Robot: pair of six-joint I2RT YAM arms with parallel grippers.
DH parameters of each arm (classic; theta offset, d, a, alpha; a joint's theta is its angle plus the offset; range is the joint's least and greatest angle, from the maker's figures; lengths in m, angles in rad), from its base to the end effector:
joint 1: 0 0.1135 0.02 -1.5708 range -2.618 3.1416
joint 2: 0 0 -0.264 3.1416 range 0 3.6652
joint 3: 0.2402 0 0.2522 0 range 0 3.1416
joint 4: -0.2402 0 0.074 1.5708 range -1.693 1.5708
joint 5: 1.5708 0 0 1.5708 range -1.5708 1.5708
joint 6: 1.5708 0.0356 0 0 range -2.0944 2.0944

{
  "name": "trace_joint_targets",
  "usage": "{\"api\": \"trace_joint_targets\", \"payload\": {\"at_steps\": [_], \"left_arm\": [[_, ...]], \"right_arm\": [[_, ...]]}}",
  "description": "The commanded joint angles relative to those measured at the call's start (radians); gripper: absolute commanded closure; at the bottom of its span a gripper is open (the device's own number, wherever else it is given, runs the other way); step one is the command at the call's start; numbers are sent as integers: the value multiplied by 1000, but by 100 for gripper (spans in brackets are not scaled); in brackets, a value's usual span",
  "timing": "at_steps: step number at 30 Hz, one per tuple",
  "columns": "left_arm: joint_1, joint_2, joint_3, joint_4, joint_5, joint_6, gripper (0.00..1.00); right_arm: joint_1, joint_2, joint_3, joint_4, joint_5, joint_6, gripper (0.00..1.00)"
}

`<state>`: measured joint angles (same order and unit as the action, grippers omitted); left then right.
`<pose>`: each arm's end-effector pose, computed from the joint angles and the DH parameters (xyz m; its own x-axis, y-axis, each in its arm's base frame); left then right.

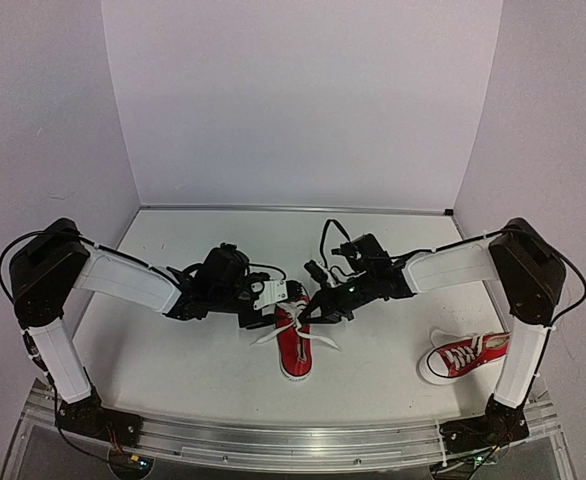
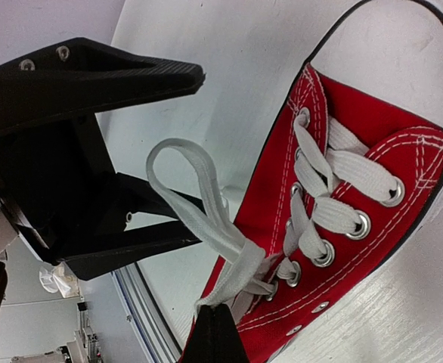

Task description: Tie the shoes

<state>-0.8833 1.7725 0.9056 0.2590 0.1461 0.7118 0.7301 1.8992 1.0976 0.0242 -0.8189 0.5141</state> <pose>0.2288 -0.2868 0.1619 0.2745 0.6840 -0.6759 0.8731 0.1171 0.4732 0.2723 0.2786 0.1602 -0.8698 -0.3278 -0.3687 -0.4774 0.3709 0.7966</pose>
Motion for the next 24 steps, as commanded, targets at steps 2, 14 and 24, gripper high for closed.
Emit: {"api": "trace_joint_targets", "payload": {"at_steps": [2,14,24], "left_arm": [[3,7,59,-52,57,46,41],[3,-9,33,-73,84,32,94],[3,-29,-11,-68,71,-6,100]], "right_arm": [[7,-25,34,-24,-9,-32,100],[2,-65,30,-79,64,-44,100],[-22,-117,-16,-100,129,-43,100]]}}
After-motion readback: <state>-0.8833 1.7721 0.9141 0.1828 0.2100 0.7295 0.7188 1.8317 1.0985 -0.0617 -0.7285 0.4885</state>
